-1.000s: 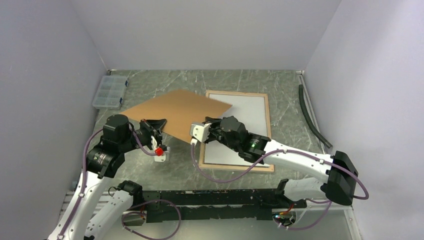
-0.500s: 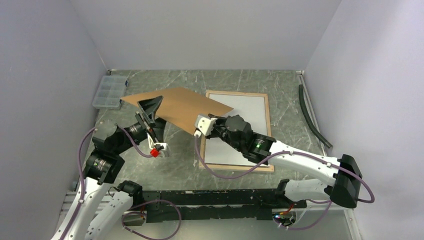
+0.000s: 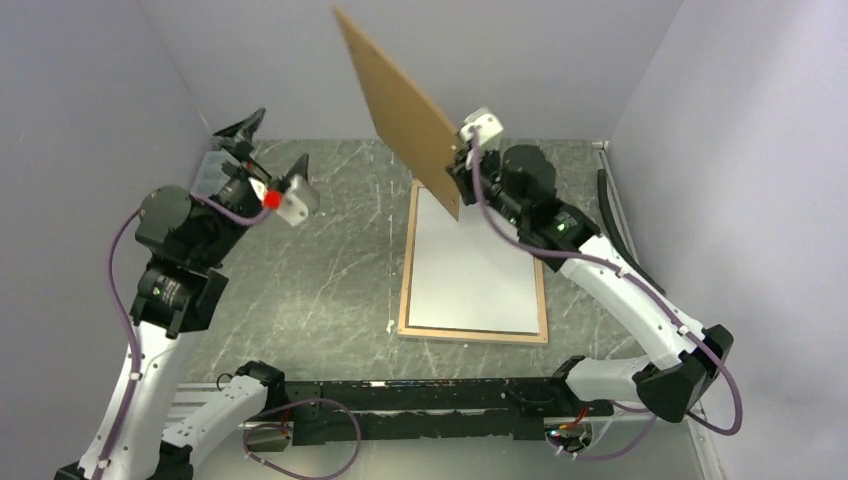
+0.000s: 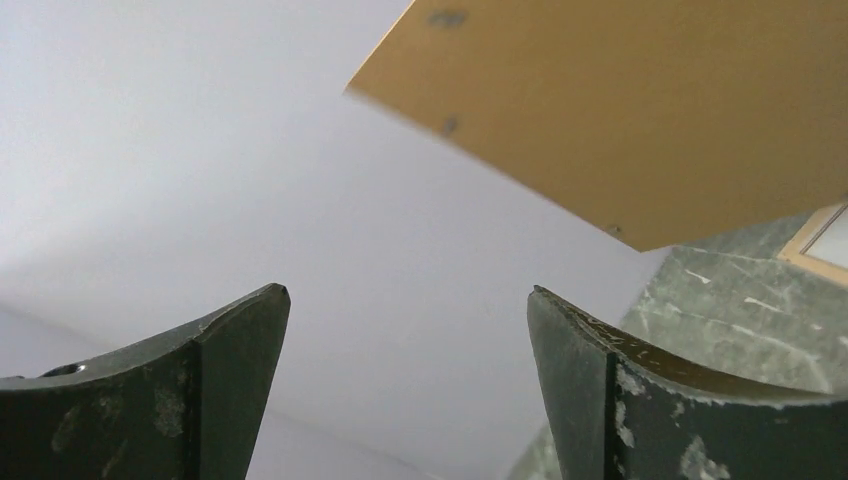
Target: Put the photo into the frame
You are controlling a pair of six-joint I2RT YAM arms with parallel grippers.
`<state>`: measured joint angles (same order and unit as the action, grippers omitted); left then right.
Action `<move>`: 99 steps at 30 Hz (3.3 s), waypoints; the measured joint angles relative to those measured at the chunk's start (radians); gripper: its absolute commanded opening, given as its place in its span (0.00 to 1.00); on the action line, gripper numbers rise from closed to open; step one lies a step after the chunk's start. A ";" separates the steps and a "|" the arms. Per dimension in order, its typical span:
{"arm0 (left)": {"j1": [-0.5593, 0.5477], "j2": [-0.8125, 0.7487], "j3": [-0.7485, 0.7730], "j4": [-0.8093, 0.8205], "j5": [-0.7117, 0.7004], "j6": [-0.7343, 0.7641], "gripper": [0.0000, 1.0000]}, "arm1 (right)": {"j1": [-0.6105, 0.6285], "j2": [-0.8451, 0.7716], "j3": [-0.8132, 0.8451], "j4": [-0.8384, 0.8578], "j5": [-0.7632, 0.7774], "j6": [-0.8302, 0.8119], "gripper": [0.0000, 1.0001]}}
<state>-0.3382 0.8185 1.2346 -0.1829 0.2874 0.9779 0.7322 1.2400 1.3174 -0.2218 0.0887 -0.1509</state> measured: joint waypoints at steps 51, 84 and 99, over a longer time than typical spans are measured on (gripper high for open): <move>0.442 0.602 0.320 -0.810 0.863 -0.605 0.38 | -0.541 -0.041 -0.415 0.466 -1.366 1.052 0.00; 0.465 0.481 0.064 -0.433 0.943 -1.091 0.03 | -0.526 0.021 -0.523 0.975 -1.154 1.417 0.27; 0.452 0.480 -0.002 -0.290 0.806 -1.432 0.03 | -0.523 0.009 -0.570 0.950 -1.097 1.469 0.43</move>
<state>0.1139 1.2984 1.2324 -0.4725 1.0935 -0.4541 0.2096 1.2491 0.7475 0.7280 -1.0084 1.3178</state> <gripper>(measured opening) 0.082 0.425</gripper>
